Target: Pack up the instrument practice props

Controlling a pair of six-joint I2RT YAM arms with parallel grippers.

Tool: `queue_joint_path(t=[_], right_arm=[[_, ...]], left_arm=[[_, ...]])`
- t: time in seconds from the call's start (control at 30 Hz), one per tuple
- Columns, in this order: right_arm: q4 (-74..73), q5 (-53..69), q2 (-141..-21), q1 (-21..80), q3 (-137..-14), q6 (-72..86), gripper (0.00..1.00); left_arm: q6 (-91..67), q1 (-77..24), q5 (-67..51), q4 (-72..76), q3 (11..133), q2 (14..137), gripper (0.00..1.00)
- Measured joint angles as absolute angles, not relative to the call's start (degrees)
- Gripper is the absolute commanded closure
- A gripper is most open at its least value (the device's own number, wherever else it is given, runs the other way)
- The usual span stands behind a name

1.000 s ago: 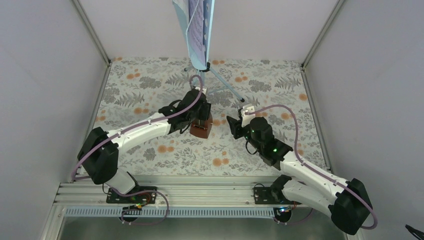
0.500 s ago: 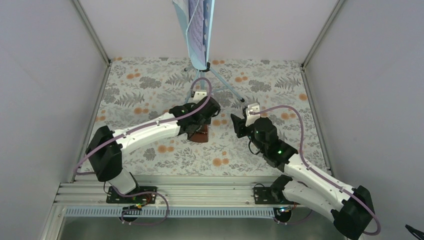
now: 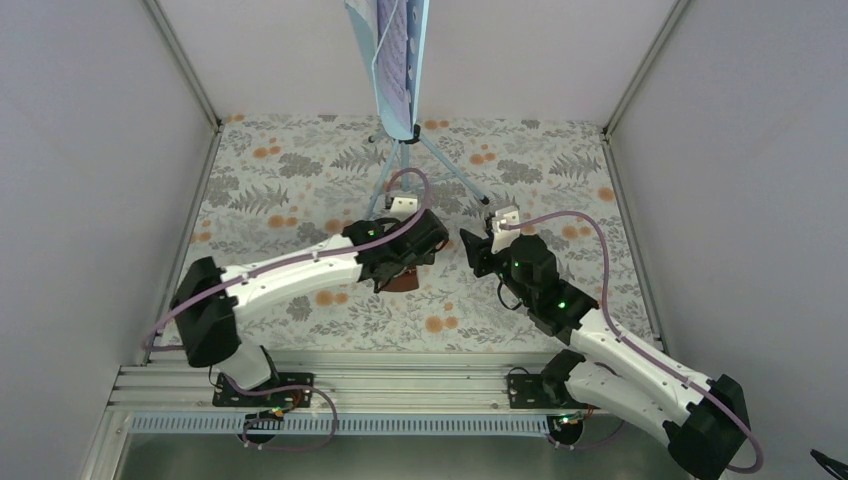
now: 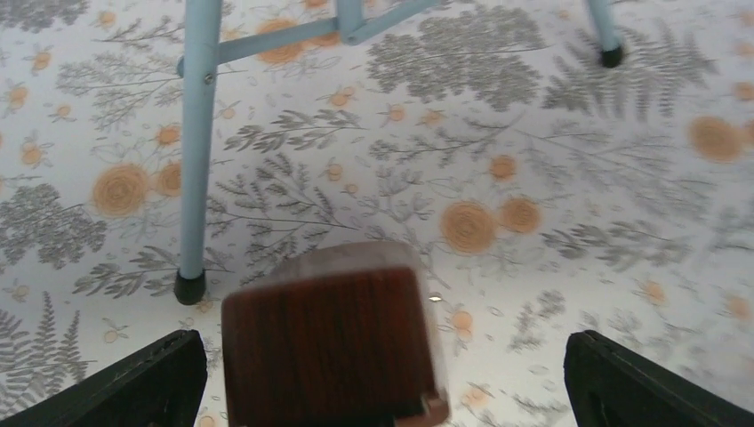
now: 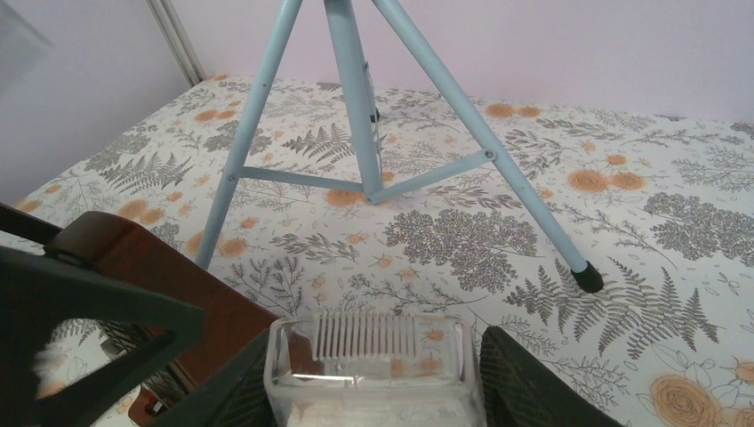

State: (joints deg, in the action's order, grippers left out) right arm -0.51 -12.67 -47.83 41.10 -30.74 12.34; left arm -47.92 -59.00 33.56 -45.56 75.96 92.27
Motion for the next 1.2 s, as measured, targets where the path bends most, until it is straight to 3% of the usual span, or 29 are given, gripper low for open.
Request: queue_joint_path(t=[0.37, 0.57, 0.67, 0.9, 1.07, 1.2], right_arm=[[-0.97, -11.79, -47.24, 40.36, -30.74, 13.63, 0.50], [-0.95, -10.76, -46.83, 39.64, -30.74, 14.79, 0.50], [-1.21, -9.96, -46.83, 39.55, -30.74, 15.14, 0.50], [-0.97, -8.16, -46.98, 39.22, -30.74, 16.62, 0.49], [0.08, -7.57, -46.92, 39.22, -30.06, 18.11, 0.49], [0.54, -7.53, -47.24, 39.22, -29.50, 18.31, 0.49]], left_arm=[[-43.55, -57.28, 16.27, -37.80, 59.86, 66.26, 0.00], [-41.95, -46.72, 2.50, -31.00, 44.62, 52.34, 0.00], [-40.21, -40.84, -3.46, -25.93, 38.17, 54.83, 0.00], [-32.45, -38.41, -12.05, -11.62, 28.69, 61.95, 0.00], [-29.56, -36.62, -15.38, -0.67, 25.54, 65.23, 0.18], [-28.80, -35.35, -16.56, 5.13, 23.66, 69.10, 0.24]])
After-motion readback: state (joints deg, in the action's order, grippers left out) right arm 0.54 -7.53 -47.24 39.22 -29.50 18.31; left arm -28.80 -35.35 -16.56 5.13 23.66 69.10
